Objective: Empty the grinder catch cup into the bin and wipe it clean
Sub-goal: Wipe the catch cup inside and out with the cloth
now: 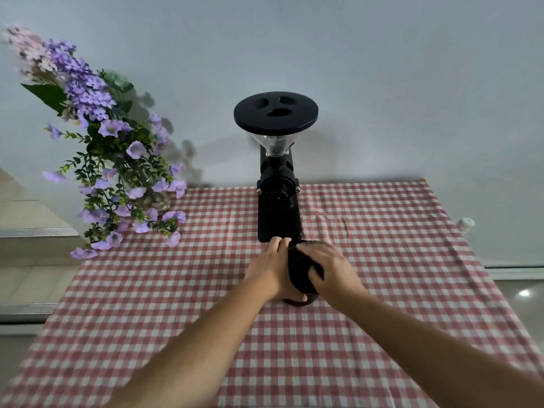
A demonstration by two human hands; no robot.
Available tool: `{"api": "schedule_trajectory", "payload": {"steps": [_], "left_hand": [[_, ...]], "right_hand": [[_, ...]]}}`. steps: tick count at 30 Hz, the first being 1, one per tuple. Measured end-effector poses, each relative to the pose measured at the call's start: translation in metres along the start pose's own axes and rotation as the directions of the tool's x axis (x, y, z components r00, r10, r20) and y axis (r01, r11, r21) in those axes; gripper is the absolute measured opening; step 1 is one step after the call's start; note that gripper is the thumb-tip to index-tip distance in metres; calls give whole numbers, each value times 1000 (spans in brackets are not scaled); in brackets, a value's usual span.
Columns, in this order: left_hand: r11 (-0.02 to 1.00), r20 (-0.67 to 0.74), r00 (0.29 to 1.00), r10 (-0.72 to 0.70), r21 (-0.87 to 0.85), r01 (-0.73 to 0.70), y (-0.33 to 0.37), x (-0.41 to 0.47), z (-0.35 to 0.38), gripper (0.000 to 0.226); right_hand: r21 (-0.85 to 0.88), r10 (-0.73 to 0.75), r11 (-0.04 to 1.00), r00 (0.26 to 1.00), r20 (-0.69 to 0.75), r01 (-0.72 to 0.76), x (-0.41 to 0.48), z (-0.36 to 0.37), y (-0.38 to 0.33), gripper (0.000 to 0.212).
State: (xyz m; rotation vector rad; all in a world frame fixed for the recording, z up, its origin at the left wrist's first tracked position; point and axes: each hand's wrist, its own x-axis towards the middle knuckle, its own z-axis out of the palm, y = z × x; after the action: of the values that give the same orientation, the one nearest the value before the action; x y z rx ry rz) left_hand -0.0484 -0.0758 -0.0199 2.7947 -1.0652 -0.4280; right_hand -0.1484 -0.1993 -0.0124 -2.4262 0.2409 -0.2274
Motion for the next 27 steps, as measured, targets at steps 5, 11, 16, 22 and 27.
{"api": "schedule_trajectory", "payload": {"steps": [5, 11, 16, 22, 27], "left_hand": [[997, -55, 997, -48, -66, 44, -4, -10, 6, 126], [999, -74, 997, -21, -28, 19, -4, -13, 4, 115], [997, -70, 997, -46, -57, 42, -5, -12, 7, 123], [995, -43, 996, -79, -67, 76, -4, -12, 7, 123], [998, 38, 999, 7, -65, -5, -3, -6, 0, 133]], "right_hand": [[-470, -52, 877, 992, 115, 101, -10, 13, 19, 54], [-280, -24, 956, 975, 222, 87, -2, 25, -3, 53], [-189, -176, 952, 937, 302, 240, -9, 16, 5, 52], [-263, -192, 927, 941, 280, 267, 9, -15, 24, 48], [-107, 56, 993, 998, 16, -54, 33, -21, 11, 46]]}}
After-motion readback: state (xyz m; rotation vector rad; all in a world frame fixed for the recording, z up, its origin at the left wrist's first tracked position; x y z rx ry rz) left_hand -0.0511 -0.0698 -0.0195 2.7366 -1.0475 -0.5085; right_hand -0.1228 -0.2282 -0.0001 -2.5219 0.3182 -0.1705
